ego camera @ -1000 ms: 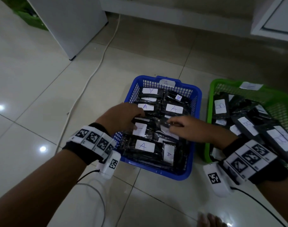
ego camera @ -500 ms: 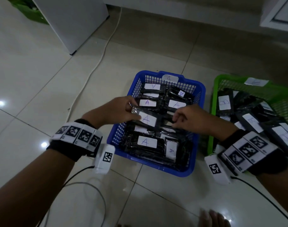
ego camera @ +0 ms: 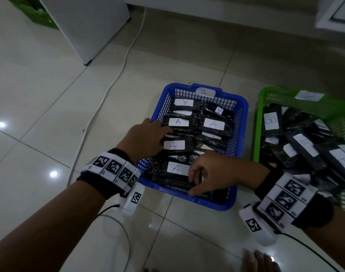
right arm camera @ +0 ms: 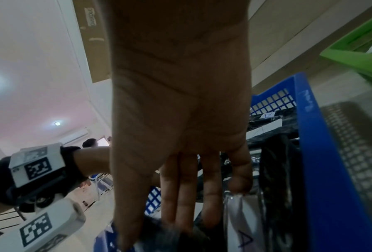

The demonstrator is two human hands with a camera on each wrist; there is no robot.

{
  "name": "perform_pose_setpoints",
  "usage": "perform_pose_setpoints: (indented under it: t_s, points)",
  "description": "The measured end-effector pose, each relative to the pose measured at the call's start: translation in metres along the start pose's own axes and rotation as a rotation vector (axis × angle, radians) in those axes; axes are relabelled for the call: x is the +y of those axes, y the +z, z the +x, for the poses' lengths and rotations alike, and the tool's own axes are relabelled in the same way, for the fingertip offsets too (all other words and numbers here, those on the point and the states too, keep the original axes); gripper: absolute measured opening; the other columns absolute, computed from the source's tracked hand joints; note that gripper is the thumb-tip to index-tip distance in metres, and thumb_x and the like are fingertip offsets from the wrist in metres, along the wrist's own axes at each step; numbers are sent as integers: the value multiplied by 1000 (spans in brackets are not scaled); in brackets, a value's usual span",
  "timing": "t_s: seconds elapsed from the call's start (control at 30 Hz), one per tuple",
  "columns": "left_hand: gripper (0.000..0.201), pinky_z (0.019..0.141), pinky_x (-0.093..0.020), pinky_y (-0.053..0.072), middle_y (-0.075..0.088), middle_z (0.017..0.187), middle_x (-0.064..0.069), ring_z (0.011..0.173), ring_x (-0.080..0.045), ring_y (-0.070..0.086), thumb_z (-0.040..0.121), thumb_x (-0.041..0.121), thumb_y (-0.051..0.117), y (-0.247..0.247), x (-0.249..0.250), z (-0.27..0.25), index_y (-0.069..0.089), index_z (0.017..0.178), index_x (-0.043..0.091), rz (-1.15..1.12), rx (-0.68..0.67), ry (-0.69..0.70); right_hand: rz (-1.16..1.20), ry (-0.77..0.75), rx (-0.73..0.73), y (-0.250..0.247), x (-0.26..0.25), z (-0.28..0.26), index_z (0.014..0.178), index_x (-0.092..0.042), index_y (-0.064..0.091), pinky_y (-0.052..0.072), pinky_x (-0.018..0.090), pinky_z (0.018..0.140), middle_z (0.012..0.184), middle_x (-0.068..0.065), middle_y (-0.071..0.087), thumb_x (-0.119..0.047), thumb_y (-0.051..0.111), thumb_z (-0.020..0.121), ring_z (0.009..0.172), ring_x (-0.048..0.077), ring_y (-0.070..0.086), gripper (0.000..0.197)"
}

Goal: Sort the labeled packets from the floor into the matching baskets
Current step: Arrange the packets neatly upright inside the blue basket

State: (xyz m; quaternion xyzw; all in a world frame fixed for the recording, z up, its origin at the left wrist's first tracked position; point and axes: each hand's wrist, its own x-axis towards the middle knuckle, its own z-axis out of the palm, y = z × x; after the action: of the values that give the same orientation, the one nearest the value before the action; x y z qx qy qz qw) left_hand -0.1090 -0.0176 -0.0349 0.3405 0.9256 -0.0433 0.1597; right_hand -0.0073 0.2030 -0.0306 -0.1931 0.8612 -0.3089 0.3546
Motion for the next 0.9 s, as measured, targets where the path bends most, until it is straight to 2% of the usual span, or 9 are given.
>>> perform_pose_setpoints:
  t_s: [0.1, 0.2, 0.3, 0.5, 0.6, 0.7, 0.73, 0.83, 0.9]
  points:
    - [40, 87, -41, 51, 55, 126, 0, 114, -23, 53, 96, 34, 59, -6, -5, 1, 53, 136, 35, -78, 15, 23, -47, 18, 36, -8, 6, 0, 99, -20, 72, 49, 17, 64, 88, -9, 72, -37, 68, 87, 72, -1, 63, 21]
    - [29, 88, -30, 52, 67, 113, 13, 101, -4, 62, 98, 50, 53, -22, -2, -4, 66, 120, 37, -546, 66, 70, -66, 62, 140, -29, 14, -3, 102, -19, 71, 52, 24, 71, 89, -6, 70, -32, 62, 92, 76, 4, 64, 18]
    - [37, 85, -20, 51, 73, 102, 17, 93, 2, 67, 87, 57, 63, -35, 15, -11, 65, 118, 38, -904, -92, 45, -15, 84, 294, -48, 21, -2, 97, -21, 70, 47, 21, 64, 81, -9, 68, -29, 62, 92, 71, 3, 63, 12]
    - [11, 74, -35, 58, 70, 91, 1, 79, -17, 69, 97, 27, 64, -24, 15, -2, 64, 106, 22, -779, 74, -33, 55, 170, 447, -56, 22, 2, 100, -16, 71, 46, 18, 69, 92, -5, 69, -30, 59, 94, 81, 5, 63, 19]
    - [15, 58, -18, 48, 64, 91, 6, 77, -6, 60, 103, 15, 50, -22, -5, -2, 60, 111, 22, -634, 29, 19, -321, 366, 108, -49, 25, 12, 87, -9, 60, 46, 29, 70, 86, 5, 58, -42, 57, 93, 81, 20, 57, 34]
    - [27, 65, -18, 46, 64, 91, 8, 76, -3, 58, 105, 12, 44, -18, -11, -2, 64, 112, 29, -516, -87, 93, -420, 419, -47, -34, 30, 25, 110, -7, 55, 41, 28, 73, 96, 7, 52, -48, 51, 95, 89, 22, 51, 44]
    - [29, 70, -25, 48, 66, 92, 5, 76, -11, 61, 105, 12, 43, -16, -10, -1, 65, 112, 30, -503, -96, 107, -393, 415, -28, -32, 33, 29, 114, -7, 54, 43, 28, 75, 102, 11, 55, -45, 48, 97, 91, 24, 53, 43]
    - [32, 72, -33, 45, 65, 86, 3, 67, -14, 55, 106, 12, 42, -11, -5, 1, 67, 113, 31, -479, -125, 129, -309, 434, 22, -32, 40, 35, 81, -10, 50, 43, 29, 73, 96, 11, 55, -29, 44, 101, 83, 23, 52, 29]
    - [31, 69, -30, 42, 64, 83, 3, 63, -12, 51, 106, 13, 42, -9, -5, 1, 67, 114, 31, -475, -132, 130, -295, 464, 35, -34, 43, 37, 87, -2, 57, 45, 31, 71, 99, 15, 59, -15, 47, 99, 86, 25, 56, 20]
